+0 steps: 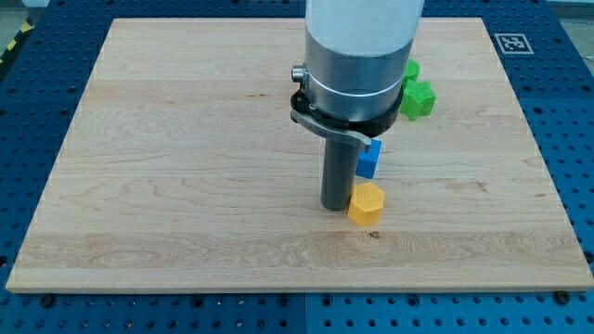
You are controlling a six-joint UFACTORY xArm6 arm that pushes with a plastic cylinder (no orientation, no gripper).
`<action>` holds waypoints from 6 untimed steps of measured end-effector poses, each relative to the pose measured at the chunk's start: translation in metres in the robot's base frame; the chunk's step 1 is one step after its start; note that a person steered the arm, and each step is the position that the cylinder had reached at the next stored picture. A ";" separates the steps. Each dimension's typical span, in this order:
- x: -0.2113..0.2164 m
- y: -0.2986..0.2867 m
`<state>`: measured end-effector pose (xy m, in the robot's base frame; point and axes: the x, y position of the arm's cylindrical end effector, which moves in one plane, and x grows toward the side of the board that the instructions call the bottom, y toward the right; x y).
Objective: Slide the yellow hexagon to the bottom center of the board
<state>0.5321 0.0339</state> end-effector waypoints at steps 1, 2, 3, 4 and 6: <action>-0.020 -0.007; -0.043 0.007; -0.035 0.052; -0.008 0.067; 0.018 0.003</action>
